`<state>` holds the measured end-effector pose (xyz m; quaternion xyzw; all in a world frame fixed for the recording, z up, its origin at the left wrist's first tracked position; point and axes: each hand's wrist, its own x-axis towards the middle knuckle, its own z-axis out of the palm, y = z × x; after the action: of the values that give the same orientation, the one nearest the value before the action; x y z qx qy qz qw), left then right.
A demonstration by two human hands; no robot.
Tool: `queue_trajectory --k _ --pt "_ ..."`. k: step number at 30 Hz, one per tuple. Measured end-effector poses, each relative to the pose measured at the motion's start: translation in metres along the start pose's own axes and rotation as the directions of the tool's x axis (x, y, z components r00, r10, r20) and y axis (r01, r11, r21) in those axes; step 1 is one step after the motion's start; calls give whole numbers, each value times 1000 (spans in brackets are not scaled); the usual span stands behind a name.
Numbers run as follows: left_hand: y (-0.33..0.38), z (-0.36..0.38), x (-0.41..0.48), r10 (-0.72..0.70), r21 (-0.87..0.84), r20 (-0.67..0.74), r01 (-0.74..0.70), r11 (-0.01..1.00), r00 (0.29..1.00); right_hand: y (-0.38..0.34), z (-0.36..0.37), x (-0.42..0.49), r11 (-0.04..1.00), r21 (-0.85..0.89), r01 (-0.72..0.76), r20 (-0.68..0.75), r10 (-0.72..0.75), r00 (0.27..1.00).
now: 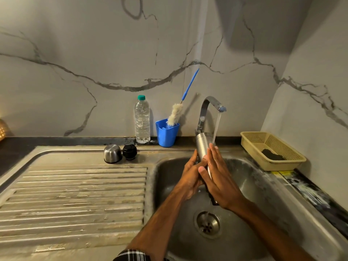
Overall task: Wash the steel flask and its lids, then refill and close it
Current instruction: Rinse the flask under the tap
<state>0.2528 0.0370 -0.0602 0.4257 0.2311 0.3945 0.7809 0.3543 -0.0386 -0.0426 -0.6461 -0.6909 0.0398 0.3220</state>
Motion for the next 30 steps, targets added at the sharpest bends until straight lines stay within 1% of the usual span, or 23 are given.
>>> queue_trajectory --k 2,5,6,9,10,13,15,20,23,27,30 --pt "-1 0 0 8 18 26 -9 1000 1000 -1 -4 19 998 49 -31 5 30 1000" --pt "-3 0 2 -4 34 38 3 999 999 10 -9 51 970 222 -95 -13 100 995" --pt "-3 1 2 -4 39 37 2 999 999 17 -11 61 941 307 -143 -13 155 988" --pt "-2 2 3 26 64 19 -27 998 999 30 -10 76 804 527 -273 25 307 951" --pt "-2 2 3 35 64 11 -35 997 999 31 -9 73 774 563 -290 38 326 945" --pt "-4 0 4 54 67 -18 -52 996 998 27 1 46 730 605 -317 59 356 933" --pt "-5 0 5 65 64 -32 -63 996 997 27 5 24 722 611 -325 69 360 931" --pt "-3 2 5 55 51 -36 -53 997 998 27 -1 -2 759 555 -340 155 307 939" --pt "-3 7 1 36 100 -14 -34 994 999 29 -6 -5 800 492 -344 99 341 935" --pt "-4 5 -2 13 292 19 -18 956 1000 21 -4 -11 884 297 -361 38 367 929" --pt "-7 4 -1 -11 310 2 10 951 1000 19 4 -19 924 198 -328 20 331 943"
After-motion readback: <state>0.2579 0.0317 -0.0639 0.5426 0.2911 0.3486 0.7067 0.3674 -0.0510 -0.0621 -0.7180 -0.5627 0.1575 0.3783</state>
